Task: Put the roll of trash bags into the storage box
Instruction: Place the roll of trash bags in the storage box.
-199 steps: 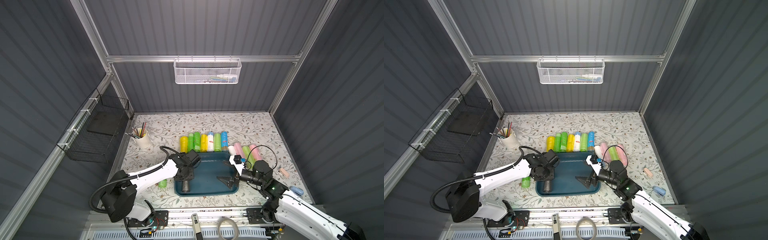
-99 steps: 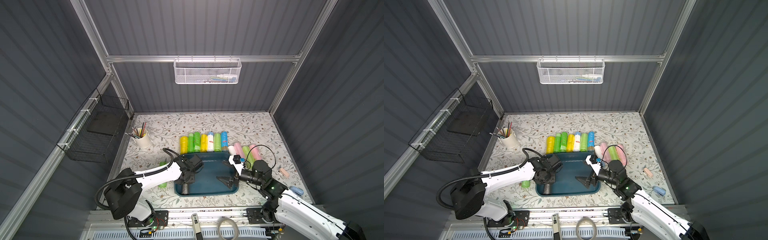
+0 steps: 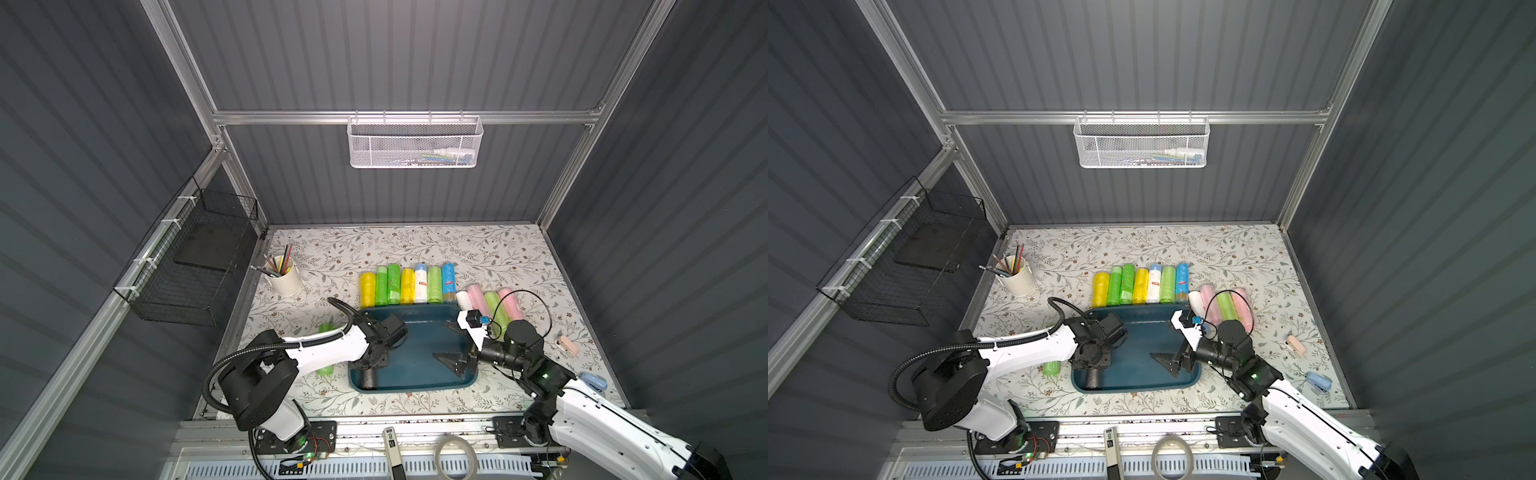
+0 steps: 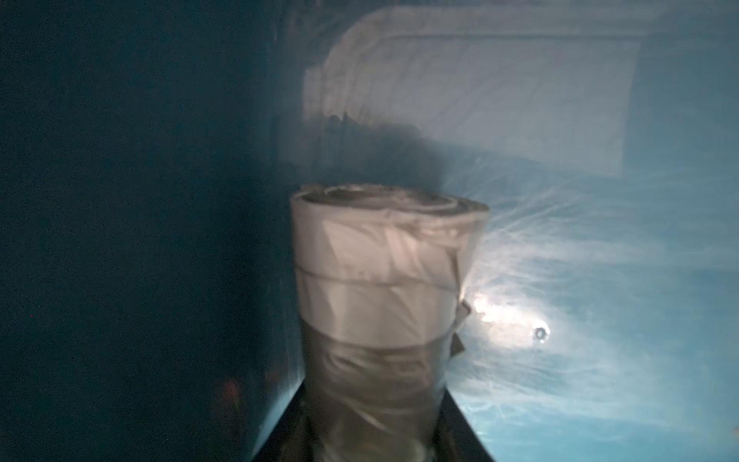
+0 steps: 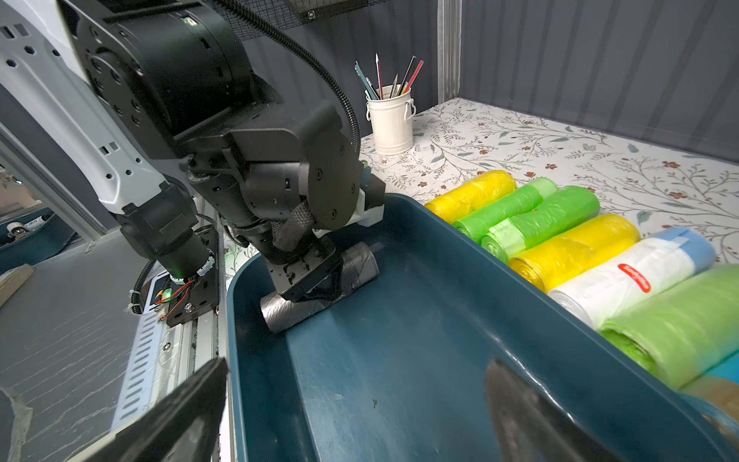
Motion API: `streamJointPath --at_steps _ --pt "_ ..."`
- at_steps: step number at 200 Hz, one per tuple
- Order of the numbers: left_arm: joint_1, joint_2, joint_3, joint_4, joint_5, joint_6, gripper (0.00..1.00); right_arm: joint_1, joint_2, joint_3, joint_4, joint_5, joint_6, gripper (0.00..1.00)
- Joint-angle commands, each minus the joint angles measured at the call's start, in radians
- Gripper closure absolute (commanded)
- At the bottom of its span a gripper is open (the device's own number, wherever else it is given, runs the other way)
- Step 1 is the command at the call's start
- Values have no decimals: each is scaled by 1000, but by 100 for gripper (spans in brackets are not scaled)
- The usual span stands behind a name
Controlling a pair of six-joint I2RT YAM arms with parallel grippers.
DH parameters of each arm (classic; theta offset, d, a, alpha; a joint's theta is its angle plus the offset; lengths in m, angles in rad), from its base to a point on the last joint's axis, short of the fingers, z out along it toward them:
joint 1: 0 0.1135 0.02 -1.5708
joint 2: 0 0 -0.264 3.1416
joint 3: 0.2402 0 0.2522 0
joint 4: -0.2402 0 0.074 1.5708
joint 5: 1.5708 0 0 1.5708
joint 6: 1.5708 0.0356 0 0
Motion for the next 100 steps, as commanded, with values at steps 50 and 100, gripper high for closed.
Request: streamJointPath --at_steps 50,100 --pt "-8 45 6 -8 -46 -17 54 3 -8 17 5 1 -6 1" --pt "-22 55 40 -26 -50 3 49 3 10 18 7 5 -7 1"
